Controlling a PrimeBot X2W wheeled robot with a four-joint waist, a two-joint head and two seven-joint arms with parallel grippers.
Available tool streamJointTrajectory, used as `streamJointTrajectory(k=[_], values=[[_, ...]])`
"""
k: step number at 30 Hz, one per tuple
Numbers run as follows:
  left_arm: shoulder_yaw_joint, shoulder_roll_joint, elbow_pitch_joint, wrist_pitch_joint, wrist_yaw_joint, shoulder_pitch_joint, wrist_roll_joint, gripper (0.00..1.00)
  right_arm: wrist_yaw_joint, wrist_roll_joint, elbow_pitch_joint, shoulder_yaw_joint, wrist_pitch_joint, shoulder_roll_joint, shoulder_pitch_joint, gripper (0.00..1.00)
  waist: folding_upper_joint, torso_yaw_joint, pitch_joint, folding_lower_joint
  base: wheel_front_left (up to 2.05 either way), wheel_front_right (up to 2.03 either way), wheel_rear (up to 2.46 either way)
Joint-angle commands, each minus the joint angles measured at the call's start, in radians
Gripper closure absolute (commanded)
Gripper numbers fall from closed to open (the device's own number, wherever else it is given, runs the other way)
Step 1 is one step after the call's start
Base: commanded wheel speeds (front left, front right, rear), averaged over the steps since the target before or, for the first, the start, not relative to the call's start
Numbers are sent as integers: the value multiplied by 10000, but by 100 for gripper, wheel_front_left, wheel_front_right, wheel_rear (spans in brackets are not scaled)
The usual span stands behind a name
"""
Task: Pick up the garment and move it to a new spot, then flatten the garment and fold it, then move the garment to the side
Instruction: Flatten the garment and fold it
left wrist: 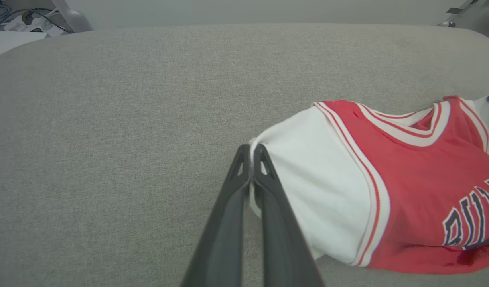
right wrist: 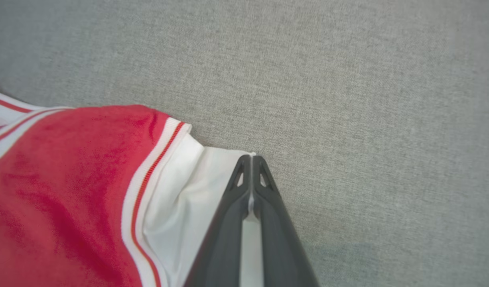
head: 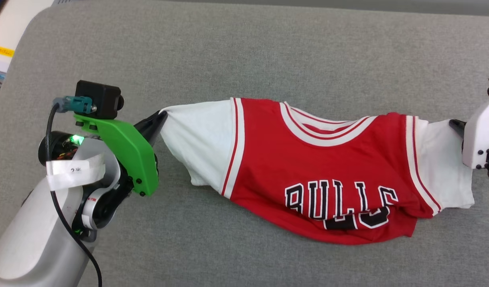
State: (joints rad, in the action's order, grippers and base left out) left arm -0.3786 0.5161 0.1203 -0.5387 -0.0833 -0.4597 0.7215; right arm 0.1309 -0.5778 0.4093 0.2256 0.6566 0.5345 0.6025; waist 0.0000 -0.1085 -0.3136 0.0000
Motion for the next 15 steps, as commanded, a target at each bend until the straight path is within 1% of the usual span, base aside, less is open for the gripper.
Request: streamJointTrajectory(k=[1,7,11,15], values=[[138,5,-99,185,-86,244,-37,100,-2,-427,-160,-328,-266,141,-184,100,0,243,840,0,0,0,0],[389,81,1,566,-191,435,-46,100,-2,-727,-802,-752,-453,503,-567,100,0,395,1662,0,0,0,0],[520,174,190,761,-251,651,-58,100,-2,-1075,-1311,-1294,-504,539,-936,100,0,437,2206,0,0,0,0],[792,357,599,984,-380,755,-133,100,-2,-1144,-2082,-1830,-465,614,-1210,100,0,505,2477,0,0,0,0]])
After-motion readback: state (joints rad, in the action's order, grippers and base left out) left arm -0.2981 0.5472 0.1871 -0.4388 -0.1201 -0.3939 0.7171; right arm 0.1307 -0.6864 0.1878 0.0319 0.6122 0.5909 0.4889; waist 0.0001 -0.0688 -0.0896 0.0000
